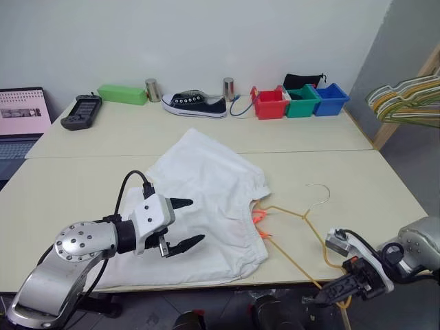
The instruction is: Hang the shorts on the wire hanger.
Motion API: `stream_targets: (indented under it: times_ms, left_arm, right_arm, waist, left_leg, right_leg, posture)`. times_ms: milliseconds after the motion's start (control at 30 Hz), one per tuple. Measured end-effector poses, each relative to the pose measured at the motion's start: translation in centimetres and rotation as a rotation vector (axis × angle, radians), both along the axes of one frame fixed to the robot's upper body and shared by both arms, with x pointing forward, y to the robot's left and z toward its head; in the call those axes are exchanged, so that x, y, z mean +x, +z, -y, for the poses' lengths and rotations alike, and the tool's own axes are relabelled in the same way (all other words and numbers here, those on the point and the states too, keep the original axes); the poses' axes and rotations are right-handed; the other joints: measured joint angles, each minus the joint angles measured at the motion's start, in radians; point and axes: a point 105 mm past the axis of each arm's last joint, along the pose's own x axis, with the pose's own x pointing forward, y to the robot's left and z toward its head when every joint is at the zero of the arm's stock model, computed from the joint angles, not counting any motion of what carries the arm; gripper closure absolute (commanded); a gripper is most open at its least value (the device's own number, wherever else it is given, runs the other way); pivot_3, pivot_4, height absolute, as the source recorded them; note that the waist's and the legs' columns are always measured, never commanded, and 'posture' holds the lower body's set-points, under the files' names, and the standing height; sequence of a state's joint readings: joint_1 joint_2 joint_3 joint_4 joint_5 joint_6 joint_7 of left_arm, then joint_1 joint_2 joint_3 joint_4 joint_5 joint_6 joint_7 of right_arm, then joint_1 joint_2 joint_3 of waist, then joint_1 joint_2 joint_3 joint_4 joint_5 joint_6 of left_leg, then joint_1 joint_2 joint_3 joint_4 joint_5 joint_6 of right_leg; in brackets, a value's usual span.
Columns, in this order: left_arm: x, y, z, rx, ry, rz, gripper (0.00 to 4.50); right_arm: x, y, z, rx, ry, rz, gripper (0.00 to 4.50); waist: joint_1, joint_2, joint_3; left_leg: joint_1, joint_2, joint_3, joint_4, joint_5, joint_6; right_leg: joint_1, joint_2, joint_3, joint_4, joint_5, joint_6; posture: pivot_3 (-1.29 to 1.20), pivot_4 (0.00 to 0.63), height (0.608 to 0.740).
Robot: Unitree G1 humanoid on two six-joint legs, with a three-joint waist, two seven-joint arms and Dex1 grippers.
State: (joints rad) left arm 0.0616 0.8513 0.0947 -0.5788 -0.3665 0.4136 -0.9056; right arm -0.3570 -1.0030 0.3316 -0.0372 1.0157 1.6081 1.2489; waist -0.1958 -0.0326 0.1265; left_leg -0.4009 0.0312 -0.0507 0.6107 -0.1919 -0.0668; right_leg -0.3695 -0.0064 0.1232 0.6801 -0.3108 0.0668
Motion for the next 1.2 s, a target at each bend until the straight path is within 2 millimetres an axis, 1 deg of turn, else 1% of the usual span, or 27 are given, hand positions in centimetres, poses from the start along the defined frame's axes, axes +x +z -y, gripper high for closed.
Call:
stream_targets:
  times_ms: [67,133,167,267,400,467,600,667,733,833,933,1033,1100,1133,1167,1200]
  left_arm:
    - [0.1,0.1,0.1,0.001,-0.004,0.008,0.06]
    - [0.1,0.2,0.1,0.001,-0.005,0.011,0.06]
    - [0.2,0.2,0.1,0.001,-0.005,0.012,0.06]
    - [0.3,0.3,0.1,0.008,-0.008,0.021,0.06]
    - [0.4,0.2,0.0,0.009,-0.004,0.02,0.06]
    - [0.5,0.2,-0.1,0.009,0.001,0.016,0.06]
    - [0.5,0.1,-0.1,0.008,0.004,0.014,0.06]
    - [0.5,-0.1,-0.1,0.008,0.006,0.009,0.06]
    - [0.5,-0.1,-0.1,0.007,0.004,0.009,0.06]
    - [0.6,0.1,-0.1,0.007,0.002,0.016,0.06]
    - [0.8,0.2,-0.2,0.009,0.007,0.021,0.06]
    - [1.4,0.7,-0.3,0.006,0.012,0.044,0.06]
    - [2.2,1.5,-0.6,-0.003,0.031,0.063,0.06]
    - [3.0,2.5,-0.8,-0.019,0.043,0.081,0.06]
    - [4.0,3.9,-1.0,-0.039,0.057,0.11,0.06]
    - [5.2,5.9,-1.3,-0.055,0.065,0.148,0.06]
  right_arm:
    - [0.6,-0.3,-0.6,0.002,-0.011,0.021,4.5]
    - [1.1,-0.5,-0.8,-0.002,-0.027,0.024,4.5]
    - [2.1,-0.7,-0.9,-0.01,-0.063,0.026,4.5]
    - [3.4,-1.2,-1.1,-0.017,-0.121,0.026,4.5]
    - [4.0,-1.9,-1.7,-0.027,-0.157,0.018,4.5]
    - [4.9,-1.9,-1.8,-0.026,-0.193,0.022,4.5]
    - [7.2,-1.0,-2.1,-0.011,-0.266,0.059,4.5]
    - [8.6,-0.5,-2.6,0.008,-0.299,0.067,4.5]
    - [10.1,0.6,-3.4,0.038,-0.32,0.083,4.5]
    - [12.1,2.4,-3.8,0.037,-0.343,0.145,4.5]
    - [12.8,2.9,-3.9,-0.039,-0.308,0.299,4.5]
    - [14.0,3.4,-4.0,-0.165,-0.221,0.61,4.5]
    - [15.0,3.8,-3.9,-0.238,-0.174,0.797,4.5]
    - [15.7,4.1,-3.8,-0.281,-0.15,0.896,4.5]
    - [16.3,4.5,-3.9,-0.317,-0.127,0.984,4.5]
    - [16.9,5.0,-4.1,-0.355,-0.097,1.085,4.5]
  waist:
    - [0.0,0.0,0.0]
    - [0.0,0.0,0.0]
    - [-0.001,0.0,0.0]
    - [-0.001,0.0,0.0]
    - [-0.001,0.0,0.0]
    - [-0.003,0.0,0.0]
    - [-0.004,0.001,0.0]
    - [-0.004,0.001,0.0]
    - [-0.011,0.001,0.001]
    - [-0.016,0.001,0.0]
    - [-0.011,0.002,0.0]
    - [-0.008,0.004,-0.001]
    - [-0.007,0.004,-0.001]
    - [-0.005,0.004,-0.001]
    - [-0.003,0.004,-0.001]
    - [-0.001,0.003,-0.001]
  left_leg:
    - [0.0,0.0,0.0,0.0,0.0,0.0]
    - [-0.001,0.0,0.0,0.0,0.0,0.0]
    - [-0.001,0.0,0.0,0.0,0.0,0.0]
    - [-0.001,0.0,0.0,0.0,0.0,0.0]
    - [-0.001,0.0,0.0,0.0,0.0,0.0]
    - [-0.001,0.0,0.0,0.0,0.0,0.0]
    - [-0.001,0.0,0.0,0.0,0.0,0.001]
    - [-0.001,0.0,0.0,0.0,0.0,0.001]
    - [-0.001,0.0,0.0,0.0,0.0,0.001]
    - [-0.002,0.0,0.0,0.0,0.0,0.001]
    - [-0.006,0.0,-0.001,0.0,0.0,0.001]
    - [-0.015,0.001,-0.001,0.0,0.0,0.001]
    - [-0.017,0.001,-0.002,0.001,0.0,0.001]
    - [-0.017,0.001,-0.002,0.001,0.0,0.001]
    - [-0.018,0.0,-0.002,0.001,0.0,0.002]
    - [-0.018,0.0,-0.003,0.002,0.001,0.003]
  right_leg:
    - [0.0,0.0,0.0,0.0,0.0,0.0]
    - [0.0,0.0,0.0,0.0,0.0,0.0]
    - [0.0,0.0,0.001,0.0,0.0,0.0]
    - [0.0,0.001,0.001,0.0,0.001,0.002]
    - [0.0,0.001,0.001,0.0,0.003,0.006]
    - [0.0,0.001,0.001,0.0,0.004,0.006]
    - [0.0,0.002,0.002,0.0,0.004,0.007]
    - [0.0,0.002,0.002,0.0,0.004,0.007]
    - [0.0,0.003,0.003,0.0,0.005,0.007]
    - [0.0,0.003,0.003,0.0,0.005,0.007]
    - [-0.004,0.003,0.002,0.0,0.004,0.007]
    - [-0.013,0.003,0.001,0.0,0.005,0.008]
    - [-0.015,0.003,0.001,0.001,0.005,0.008]
    - [-0.015,0.003,0.001,0.002,0.005,0.008]
    - [-0.016,0.003,0.0,0.002,0.005,0.008]
    - [-0.016,0.003,-0.001,0.002,0.006,0.008]
  posture:
    - [-0.14,0.067,0.74]
    - [-0.14,0.066,0.74]
    - [-0.14,0.066,0.74]
    - [-0.14,0.067,0.74]
    - [-0.14,0.067,0.74]
    - [-0.14,0.067,0.74]
    - [-0.14,0.067,0.74]
    - [-0.14,0.064,0.74]
    - [-0.14,0.062,0.74]
    - [-0.14,0.062,0.74]
    - [-0.13,0.058,0.74]
    - [-0.14,0.05,0.74]
    - [-0.14,0.046,0.74]
    - [-0.13,0.044,0.74]
    - [-0.13,0.042,0.74]
    - [-0.13,0.041,0.74]
